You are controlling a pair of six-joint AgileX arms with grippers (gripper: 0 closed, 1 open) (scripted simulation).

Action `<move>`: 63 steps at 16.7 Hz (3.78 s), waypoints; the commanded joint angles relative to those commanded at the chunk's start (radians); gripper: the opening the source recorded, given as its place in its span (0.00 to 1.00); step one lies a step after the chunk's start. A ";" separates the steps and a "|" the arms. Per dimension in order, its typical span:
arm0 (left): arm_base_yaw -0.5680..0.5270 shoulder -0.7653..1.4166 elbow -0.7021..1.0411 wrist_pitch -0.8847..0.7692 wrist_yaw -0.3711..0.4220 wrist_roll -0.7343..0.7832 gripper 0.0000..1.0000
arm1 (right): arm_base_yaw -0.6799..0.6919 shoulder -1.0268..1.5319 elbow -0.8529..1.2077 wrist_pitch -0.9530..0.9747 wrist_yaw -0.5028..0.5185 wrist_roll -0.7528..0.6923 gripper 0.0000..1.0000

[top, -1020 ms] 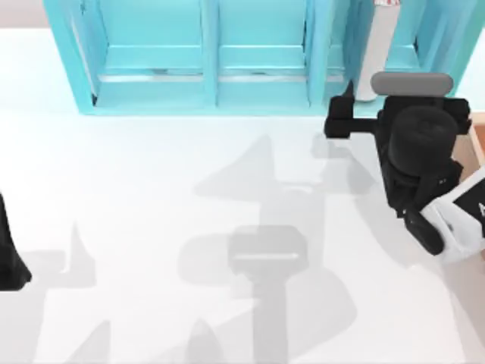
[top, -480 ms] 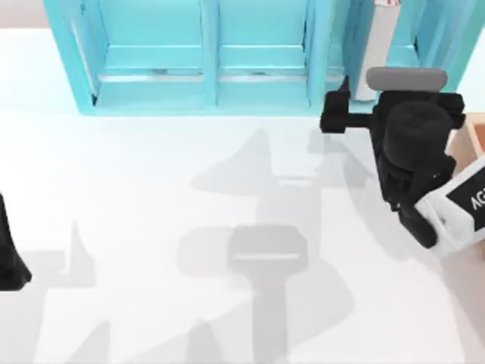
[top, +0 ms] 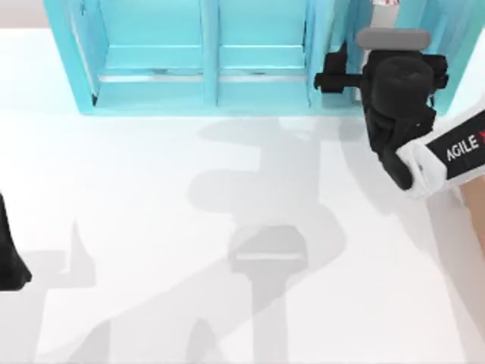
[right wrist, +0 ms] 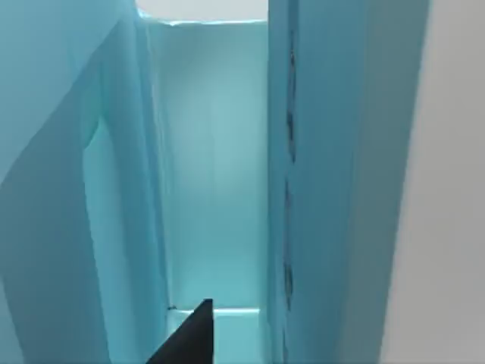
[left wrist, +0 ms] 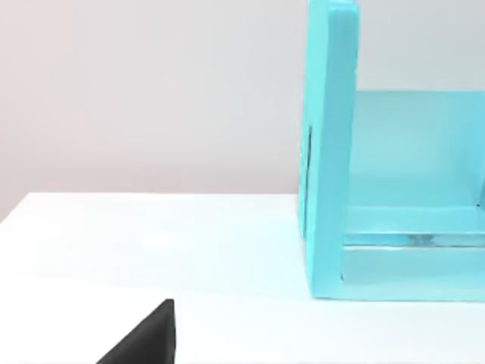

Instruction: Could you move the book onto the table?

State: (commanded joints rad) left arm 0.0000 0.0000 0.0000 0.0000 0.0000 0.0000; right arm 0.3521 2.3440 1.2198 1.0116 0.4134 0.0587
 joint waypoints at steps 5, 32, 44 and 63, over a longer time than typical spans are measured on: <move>0.000 0.000 0.000 0.000 0.000 0.000 1.00 | -0.016 0.029 0.054 -0.027 -0.015 -0.002 1.00; 0.000 0.000 0.000 0.000 0.000 0.000 1.00 | 0.000 -0.042 0.014 -0.079 0.004 0.008 0.00; 0.000 0.000 0.000 0.000 0.000 0.000 1.00 | 0.202 -0.899 -0.337 -0.574 0.195 0.041 0.00; 0.000 0.000 0.000 0.000 0.000 0.000 1.00 | 0.373 -0.869 -0.473 -0.495 0.282 -0.440 0.00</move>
State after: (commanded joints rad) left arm 0.0000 0.0000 0.0000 0.0000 0.0000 0.0000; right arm 0.7247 1.4753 0.7466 0.5168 0.6958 -0.3811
